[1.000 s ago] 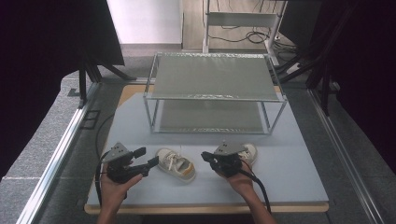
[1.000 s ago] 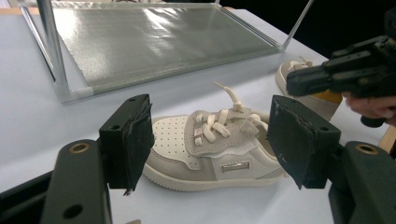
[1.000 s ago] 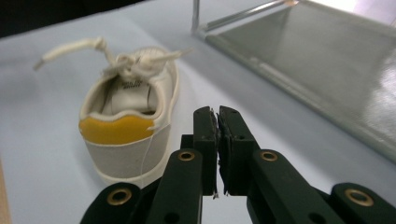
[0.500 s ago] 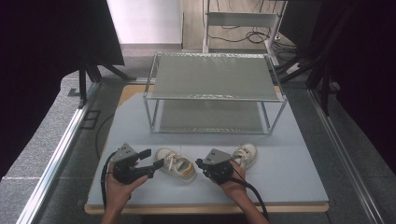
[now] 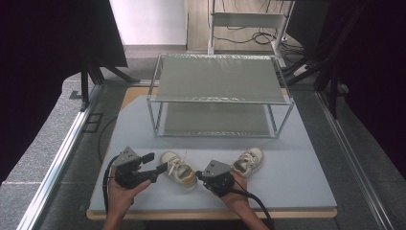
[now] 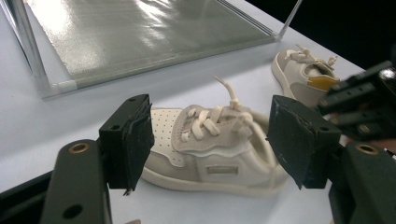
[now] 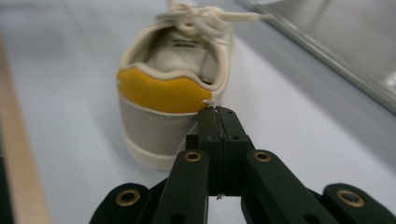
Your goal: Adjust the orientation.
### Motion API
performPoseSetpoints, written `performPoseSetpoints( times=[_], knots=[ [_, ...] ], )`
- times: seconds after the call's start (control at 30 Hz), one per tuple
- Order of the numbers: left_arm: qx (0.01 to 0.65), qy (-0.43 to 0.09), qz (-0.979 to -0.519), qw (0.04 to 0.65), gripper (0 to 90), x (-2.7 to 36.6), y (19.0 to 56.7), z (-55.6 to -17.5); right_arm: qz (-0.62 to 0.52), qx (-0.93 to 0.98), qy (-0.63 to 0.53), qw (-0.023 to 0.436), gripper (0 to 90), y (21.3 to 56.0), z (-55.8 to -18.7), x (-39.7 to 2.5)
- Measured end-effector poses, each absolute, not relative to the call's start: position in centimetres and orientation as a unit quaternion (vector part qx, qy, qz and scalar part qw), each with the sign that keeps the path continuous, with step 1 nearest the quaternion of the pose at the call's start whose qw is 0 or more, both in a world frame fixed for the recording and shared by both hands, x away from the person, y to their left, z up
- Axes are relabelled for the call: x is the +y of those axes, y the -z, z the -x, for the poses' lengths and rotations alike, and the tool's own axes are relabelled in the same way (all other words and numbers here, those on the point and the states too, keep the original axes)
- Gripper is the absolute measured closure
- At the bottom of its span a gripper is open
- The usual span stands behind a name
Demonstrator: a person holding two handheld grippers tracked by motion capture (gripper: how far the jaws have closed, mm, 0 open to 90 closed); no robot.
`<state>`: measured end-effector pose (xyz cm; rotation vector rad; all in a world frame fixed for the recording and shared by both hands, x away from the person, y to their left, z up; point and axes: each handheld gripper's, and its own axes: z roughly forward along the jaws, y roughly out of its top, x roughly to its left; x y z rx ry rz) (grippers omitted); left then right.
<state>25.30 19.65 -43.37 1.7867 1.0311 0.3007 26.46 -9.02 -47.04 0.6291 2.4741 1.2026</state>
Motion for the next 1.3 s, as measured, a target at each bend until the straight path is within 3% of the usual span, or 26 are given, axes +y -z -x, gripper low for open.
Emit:
performPoseSetpoints(
  times=[0.2,0.5,1.3],
  knots=[
    [0.428,-0.126,-0.740,0.504,31.0,19.8,43.3,-25.2,-0.186,0.868,-0.439,0.138,89.6,47.8,-24.5,-6.1],
    [0.433,-0.129,-0.735,0.506,31.0,20.4,43.2,-25.1,-0.177,0.867,-0.452,0.111,89.5,48.0,-24.3,-4.8],
    [0.421,-0.119,-0.741,0.510,31.2,19.8,43.1,-26.4,-0.262,0.830,-0.441,0.217,87.9,45.7,-25.2,-11.8]
  ],
)
